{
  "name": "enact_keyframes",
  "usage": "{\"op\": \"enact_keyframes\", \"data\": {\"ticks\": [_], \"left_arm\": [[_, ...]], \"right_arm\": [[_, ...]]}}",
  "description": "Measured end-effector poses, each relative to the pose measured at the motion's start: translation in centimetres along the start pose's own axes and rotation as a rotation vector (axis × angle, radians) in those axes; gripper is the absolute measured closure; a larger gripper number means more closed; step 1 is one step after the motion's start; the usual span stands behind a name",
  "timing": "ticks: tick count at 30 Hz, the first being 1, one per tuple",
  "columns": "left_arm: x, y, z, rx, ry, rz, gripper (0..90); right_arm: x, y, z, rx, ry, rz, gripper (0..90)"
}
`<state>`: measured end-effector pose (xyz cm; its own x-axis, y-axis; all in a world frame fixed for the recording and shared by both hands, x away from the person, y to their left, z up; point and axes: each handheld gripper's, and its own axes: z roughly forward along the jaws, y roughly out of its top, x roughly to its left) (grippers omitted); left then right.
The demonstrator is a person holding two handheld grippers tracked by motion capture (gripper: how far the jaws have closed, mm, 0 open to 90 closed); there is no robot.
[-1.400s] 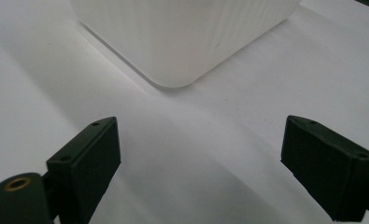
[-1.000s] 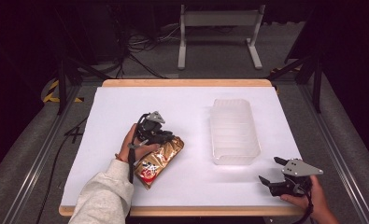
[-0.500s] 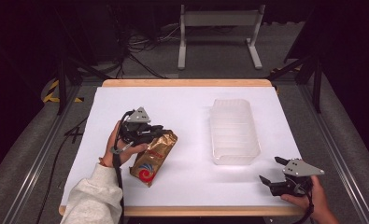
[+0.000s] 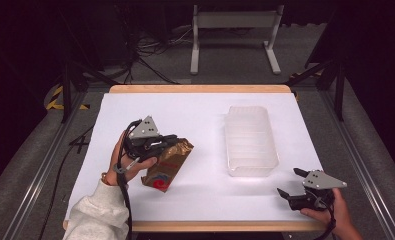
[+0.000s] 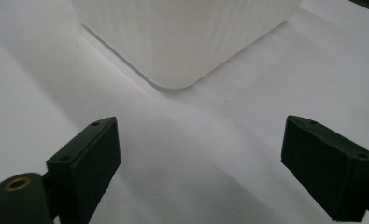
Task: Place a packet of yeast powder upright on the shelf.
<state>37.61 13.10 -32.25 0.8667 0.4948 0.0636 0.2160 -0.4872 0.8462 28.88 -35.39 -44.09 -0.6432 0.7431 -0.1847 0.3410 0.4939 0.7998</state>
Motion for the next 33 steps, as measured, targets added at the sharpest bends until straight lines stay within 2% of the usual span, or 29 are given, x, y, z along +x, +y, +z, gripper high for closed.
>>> {"op": "enact_keyframes", "data": {"ticks": [2, 3, 4, 6, 7, 9, 10, 12, 15, 16, 19, 24, 29, 30, 32, 33], "left_arm": [[-0.1, 0.0, 0.0, -0.049, 0.042, -0.007, 85.3], [-0.2, 0.0, -0.1, -0.079, 0.049, -0.017, 85.4], [-0.2, 0.0, -0.1, -0.097, 0.036, -0.016, 85.5], [-0.4, 0.1, -0.1, -0.123, 0.043, -0.023, 85.5], [-0.4, 0.2, 0.0, -0.123, 0.025, -0.02, 85.5], [-0.5, 0.3, 0.3, -0.131, 0.025, -0.022, 85.5], [-0.5, 0.4, 0.4, -0.123, 0.009, -0.019, 85.5], [-0.6, 0.5, 0.6, -0.132, 0.018, -0.011, 85.5], [-0.8, 1.0, 0.9, -0.151, 0.003, -0.001, 85.5], [-0.7, 1.1, 1.0, -0.154, -0.013, 0.0, 85.5], [-0.8, 1.5, 1.3, -0.164, -0.021, 0.001, 85.5], [-0.9, 2.4, 1.8, -0.192, -0.011, 0.009, 85.5], [-0.9, 3.2, 3.1, -0.226, 0.034, -0.021, 85.5], [-0.7, 3.4, 3.6, -0.221, 0.015, -0.024, 85.5], [-0.6, 3.7, 4.2, -0.219, 0.029, -0.024, 85.5], [-0.4, 4.0, 4.6, -0.212, 0.007, -0.028, 85.5]], "right_arm": [[0.0, 0.0, 0.0, -0.004, -0.002, 0.0, 12.4], [0.0, 0.0, -0.1, -0.005, 0.0, 0.0, 12.4], [0.0, 0.0, -0.1, -0.006, 0.0, 0.0, 12.4], [0.0, 0.0, -0.1, -0.007, -0.001, -0.002, 12.4], [0.0, 0.0, -0.1, -0.009, -0.001, -0.001, 12.4], [0.0, 0.0, -0.1, -0.011, -0.003, 0.003, 12.4], [-0.1, 0.0, -0.1, -0.011, -0.004, 0.002, 12.4], [-0.1, 0.0, -0.2, -0.011, -0.006, 0.002, 12.4], [0.0, 0.0, -0.2, -0.01, -0.005, 0.002, 12.4], [-0.1, 0.0, -0.2, -0.01, -0.007, 0.002, 12.4], [-0.2, 0.0, -0.2, -0.013, -0.01, 0.008, 12.4], [-0.2, 0.0, -0.1, -0.013, -0.008, 0.008, 12.4], [-0.1, 0.0, -0.2, -0.023, 0.002, 0.006, 12.3], [-0.1, 0.0, -0.2, -0.023, -0.001, 0.01, 12.3], [0.0, 0.1, -0.1, -0.022, 0.001, 0.006, 12.3], [0.1, 0.1, 0.0, -0.022, 0.001, 0.006, 12.3]]}}
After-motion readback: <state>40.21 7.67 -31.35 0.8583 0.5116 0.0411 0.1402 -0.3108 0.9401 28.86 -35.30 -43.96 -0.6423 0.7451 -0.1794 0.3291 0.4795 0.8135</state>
